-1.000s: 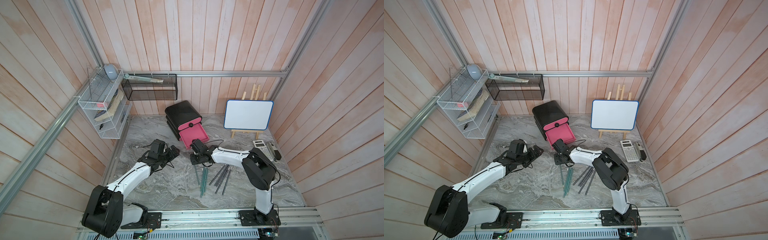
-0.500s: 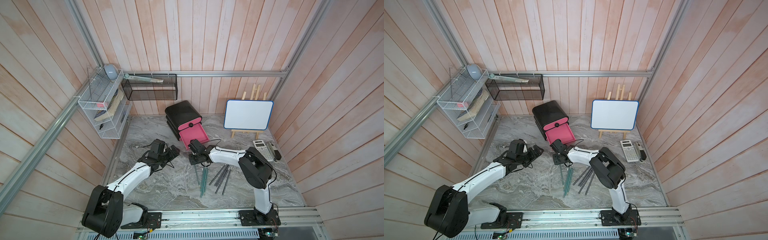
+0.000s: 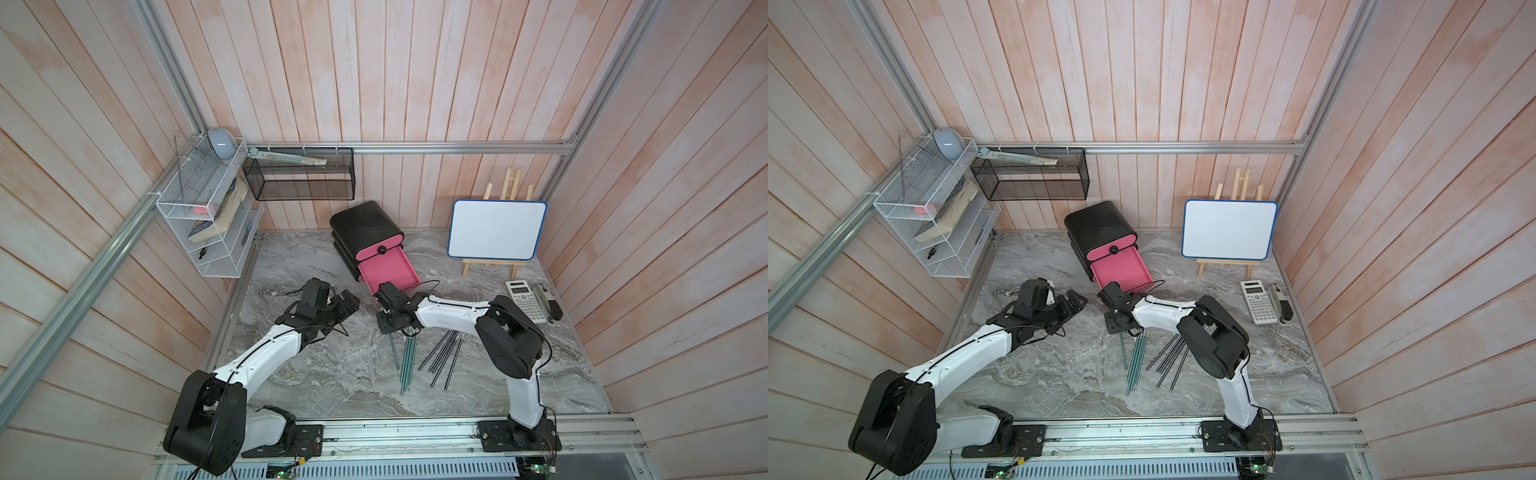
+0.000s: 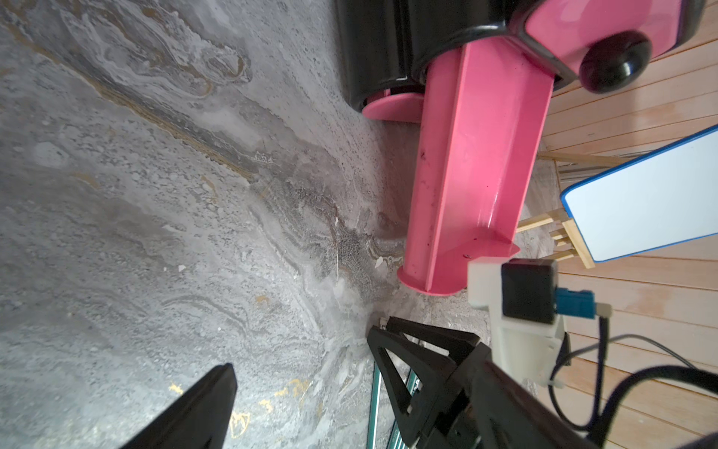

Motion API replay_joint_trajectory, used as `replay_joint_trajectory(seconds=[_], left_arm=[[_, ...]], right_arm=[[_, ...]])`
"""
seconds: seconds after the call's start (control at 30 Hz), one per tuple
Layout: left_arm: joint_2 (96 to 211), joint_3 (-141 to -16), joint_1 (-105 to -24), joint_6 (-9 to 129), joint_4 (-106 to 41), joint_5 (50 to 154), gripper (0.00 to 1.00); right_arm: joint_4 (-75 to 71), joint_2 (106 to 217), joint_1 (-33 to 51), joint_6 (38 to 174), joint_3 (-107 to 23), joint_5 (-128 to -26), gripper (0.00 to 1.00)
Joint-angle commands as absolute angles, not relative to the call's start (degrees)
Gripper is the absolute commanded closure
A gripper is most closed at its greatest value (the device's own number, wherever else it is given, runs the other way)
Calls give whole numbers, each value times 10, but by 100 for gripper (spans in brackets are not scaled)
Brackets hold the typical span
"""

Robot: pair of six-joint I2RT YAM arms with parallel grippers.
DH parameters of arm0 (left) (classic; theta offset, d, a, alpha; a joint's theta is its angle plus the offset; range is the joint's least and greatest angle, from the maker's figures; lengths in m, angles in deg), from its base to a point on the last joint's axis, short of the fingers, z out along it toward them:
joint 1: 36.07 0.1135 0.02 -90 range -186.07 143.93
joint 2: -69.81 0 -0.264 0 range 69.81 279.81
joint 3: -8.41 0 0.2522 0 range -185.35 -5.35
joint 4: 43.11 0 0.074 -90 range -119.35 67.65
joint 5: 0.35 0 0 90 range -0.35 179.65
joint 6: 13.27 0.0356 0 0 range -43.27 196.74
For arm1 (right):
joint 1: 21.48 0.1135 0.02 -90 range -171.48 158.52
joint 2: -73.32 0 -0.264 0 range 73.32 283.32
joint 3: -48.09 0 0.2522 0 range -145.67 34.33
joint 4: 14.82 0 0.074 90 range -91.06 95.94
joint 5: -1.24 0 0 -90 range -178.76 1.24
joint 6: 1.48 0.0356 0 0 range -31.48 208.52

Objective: Please place the pencils in the drawer according to their color
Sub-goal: Pick up the pencil from the center of the board.

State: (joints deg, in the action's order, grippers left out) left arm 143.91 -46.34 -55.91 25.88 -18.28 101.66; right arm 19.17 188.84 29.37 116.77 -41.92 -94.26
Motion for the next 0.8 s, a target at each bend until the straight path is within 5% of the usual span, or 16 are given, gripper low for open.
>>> replay_joint_trajectory(seconds=[0.0,0.17,0.77], left_arm=[[1437,-455,-561,257,-195,1024,1],[1436,-454,-561,258,-195,1025,1],[1433,-451,-561,260,-191,1024,0]], right_arm=[[198,1871,296,1173,-413,-967,61],[175,1829,296,1183,-402,-980,49],[33,1750,302,1226,-251,-1015,54]])
